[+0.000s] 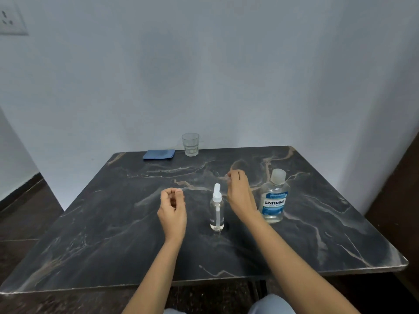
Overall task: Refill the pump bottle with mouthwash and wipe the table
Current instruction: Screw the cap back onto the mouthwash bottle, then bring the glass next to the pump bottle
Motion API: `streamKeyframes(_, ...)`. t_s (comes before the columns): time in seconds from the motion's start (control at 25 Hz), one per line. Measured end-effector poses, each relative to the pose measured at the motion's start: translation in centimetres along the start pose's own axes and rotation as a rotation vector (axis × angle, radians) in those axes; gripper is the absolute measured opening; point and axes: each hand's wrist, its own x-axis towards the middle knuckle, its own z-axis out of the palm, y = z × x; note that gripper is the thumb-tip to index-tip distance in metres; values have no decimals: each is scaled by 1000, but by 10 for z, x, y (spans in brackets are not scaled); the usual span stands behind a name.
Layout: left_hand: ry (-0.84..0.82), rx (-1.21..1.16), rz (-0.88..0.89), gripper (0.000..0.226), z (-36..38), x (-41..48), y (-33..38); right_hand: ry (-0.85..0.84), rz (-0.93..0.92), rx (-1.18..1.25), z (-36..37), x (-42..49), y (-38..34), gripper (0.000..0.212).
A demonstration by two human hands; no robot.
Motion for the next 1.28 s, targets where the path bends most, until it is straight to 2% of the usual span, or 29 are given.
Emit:
streamKeyframes(0.12,-93,58,-50,21,14,29,-14,-176,92,6,40,13,20,30)
streamKeyframes(0.28,-204,126,-75,50,41,73,-36,-302,118,-69,75,37,32,34)
streamKeyframes(0.44,-190,174,-36,60,73,120,-52,-321,113,-102,100,66,39,43)
streamKeyframes(0.64,-225,232,23,73,119,187,-72,-288,88,-183,121,80,52,44)
streamKeyframes(0.88,-253,271,-18,105,174,261,-92,-297,68,-211,121,80,53,43)
streamKeyframes(1.0,-235,260,-30,106,195,283,-102,-301,68,-213,120,80,53,44)
streamKeyframes(1.28,-251,261,-31,85,206,302,-106,-298,59,-222,123,81,57,44)
